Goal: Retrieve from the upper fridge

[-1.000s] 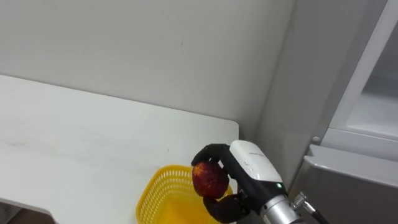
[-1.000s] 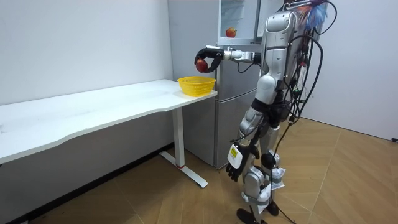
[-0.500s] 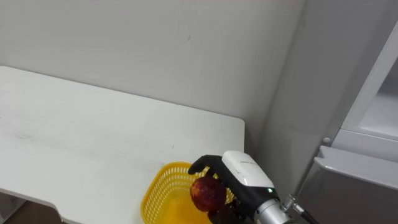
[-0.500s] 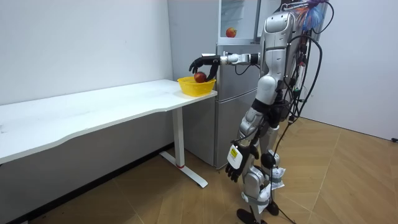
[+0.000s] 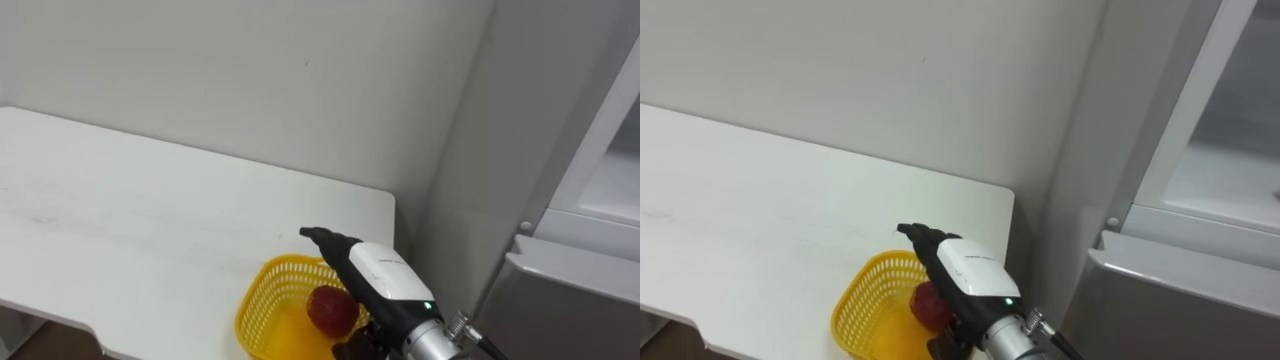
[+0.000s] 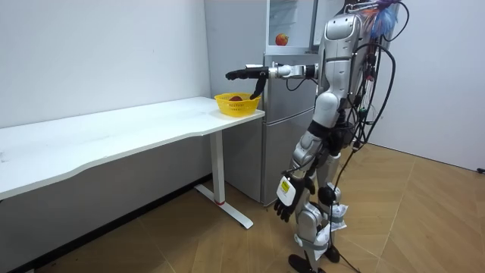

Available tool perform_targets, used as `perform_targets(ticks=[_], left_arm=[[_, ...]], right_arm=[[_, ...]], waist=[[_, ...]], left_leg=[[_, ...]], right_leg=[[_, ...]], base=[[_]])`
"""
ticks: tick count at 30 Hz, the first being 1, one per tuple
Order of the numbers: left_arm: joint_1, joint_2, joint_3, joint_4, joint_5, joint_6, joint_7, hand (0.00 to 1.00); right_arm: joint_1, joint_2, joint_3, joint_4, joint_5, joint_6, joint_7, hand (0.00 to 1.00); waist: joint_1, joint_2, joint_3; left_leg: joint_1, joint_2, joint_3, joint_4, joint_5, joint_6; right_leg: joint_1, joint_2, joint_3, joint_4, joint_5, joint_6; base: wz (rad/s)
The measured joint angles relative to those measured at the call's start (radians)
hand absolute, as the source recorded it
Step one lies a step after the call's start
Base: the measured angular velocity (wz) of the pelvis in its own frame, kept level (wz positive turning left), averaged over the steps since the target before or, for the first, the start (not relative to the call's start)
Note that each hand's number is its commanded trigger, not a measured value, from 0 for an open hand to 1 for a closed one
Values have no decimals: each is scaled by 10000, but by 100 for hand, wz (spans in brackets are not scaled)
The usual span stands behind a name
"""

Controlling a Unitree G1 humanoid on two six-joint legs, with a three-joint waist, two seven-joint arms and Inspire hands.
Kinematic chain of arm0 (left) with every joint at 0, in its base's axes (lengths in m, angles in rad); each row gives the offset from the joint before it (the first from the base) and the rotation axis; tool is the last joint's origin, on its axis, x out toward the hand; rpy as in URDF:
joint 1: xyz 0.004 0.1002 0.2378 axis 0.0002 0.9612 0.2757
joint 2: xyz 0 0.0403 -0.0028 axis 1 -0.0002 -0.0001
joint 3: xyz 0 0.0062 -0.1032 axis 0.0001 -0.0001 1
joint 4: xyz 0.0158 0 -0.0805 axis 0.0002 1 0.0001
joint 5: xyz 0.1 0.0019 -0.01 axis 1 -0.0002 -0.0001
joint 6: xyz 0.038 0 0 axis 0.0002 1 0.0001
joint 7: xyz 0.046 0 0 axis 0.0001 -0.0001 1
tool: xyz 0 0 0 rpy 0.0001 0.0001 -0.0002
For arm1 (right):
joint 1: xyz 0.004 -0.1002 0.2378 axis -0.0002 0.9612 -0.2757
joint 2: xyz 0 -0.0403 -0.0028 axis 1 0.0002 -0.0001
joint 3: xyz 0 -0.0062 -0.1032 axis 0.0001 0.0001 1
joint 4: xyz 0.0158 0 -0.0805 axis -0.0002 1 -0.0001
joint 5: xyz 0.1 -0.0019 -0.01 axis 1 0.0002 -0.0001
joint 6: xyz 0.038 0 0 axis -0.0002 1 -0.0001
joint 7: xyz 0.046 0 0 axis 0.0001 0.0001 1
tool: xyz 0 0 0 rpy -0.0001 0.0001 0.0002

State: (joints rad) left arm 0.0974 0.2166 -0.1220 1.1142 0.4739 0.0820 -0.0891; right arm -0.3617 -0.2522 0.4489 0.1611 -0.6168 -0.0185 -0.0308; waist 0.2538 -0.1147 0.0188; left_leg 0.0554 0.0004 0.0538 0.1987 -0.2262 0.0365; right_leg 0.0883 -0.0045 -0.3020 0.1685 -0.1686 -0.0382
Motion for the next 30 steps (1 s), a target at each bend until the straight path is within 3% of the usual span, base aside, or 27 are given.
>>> perform_targets(ticks=[6,14,22,30], left_arm=[[2,-3,-3,0,-4,0,11,0],[-1,-13,9,2,-4,2,-13,0],[-15,-39,12,25,-1,0,-32,0],[41,-94,12,10,-5,17,-63,0]], right_arm=[[0,-3,7,0,2,0,0,0],[-2,-1,-2,0,59,-8,0,0],[-2,7,-130,-115,205,-29,9,0],[-3,27,-758,-1440,246,-46,-149,0]], waist=[[13,-5,-18],[-25,154,-90],[-94,185,-88],[-267,292,-74]], left_leg=[[-37,-9,-35,62,5,-1],[-45,-70,-29,47,43,55],[7,-113,-47,41,76,84],[-80,-114,-36,44,78,87]], right_leg=[[7,-10,-28,0,0,0],[-1,-73,-11,-2,-1,2],[71,-116,-10,4,-2,9],[-16,-124,-10,9,-4,17]], base=[[0],[0],[0],[0]])
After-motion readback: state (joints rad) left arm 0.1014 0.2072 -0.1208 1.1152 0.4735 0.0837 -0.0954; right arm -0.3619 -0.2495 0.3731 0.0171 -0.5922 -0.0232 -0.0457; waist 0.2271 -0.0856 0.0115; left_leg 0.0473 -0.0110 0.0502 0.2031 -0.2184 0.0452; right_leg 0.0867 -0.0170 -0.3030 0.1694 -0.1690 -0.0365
